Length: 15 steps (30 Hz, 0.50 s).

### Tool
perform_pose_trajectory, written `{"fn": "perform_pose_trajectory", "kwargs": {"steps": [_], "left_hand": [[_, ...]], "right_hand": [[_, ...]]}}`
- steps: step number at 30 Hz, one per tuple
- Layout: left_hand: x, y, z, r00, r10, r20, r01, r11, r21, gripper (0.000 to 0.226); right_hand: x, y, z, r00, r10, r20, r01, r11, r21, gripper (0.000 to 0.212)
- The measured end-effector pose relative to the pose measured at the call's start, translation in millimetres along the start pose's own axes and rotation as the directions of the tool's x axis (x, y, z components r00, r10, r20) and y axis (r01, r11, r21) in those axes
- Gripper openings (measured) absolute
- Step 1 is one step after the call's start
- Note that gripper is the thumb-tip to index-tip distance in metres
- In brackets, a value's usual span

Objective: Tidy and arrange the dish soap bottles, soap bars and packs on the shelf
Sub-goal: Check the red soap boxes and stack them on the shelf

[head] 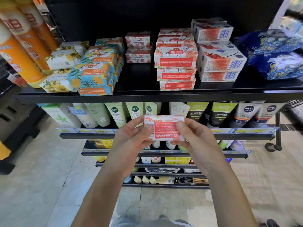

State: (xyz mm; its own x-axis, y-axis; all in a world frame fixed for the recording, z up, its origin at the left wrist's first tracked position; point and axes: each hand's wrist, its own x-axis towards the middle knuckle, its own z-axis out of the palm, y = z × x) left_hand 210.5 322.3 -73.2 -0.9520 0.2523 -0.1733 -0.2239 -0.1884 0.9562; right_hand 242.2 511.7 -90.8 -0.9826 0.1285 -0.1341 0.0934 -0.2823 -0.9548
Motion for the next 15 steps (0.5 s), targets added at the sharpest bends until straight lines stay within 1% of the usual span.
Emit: {"fn": "perform_pose_trajectory", "kwargs": {"steps": [8, 11, 15], "left_hand": [[0.6, -1.6, 0.8, 1.000, 0.012, 0.014, -0.013, 1.000, 0.020, 0.053], [-0.1, -1.1, 2.0, 0.999, 0.018, 0.031, -0.019, 1.000, 0.007, 0.050], [0.5, 0.1, 3.1, 1.000, 0.001, 0.021, -0.001, 1.000, 0.005, 0.051]], "right_hand": [[0.2, 3.0, -2.7, 0.999, -0.049, -0.020, 0.048, 0.998, -0.041, 0.044], [-0.2, 2.9, -4.4, 0.996, -0.091, -0.008, 0.091, 0.996, -0.023, 0.042], [1.0, 3.1, -6.9, 0.985, -0.173, 0.028, 0.173, 0.985, 0.004, 0.034]]}}
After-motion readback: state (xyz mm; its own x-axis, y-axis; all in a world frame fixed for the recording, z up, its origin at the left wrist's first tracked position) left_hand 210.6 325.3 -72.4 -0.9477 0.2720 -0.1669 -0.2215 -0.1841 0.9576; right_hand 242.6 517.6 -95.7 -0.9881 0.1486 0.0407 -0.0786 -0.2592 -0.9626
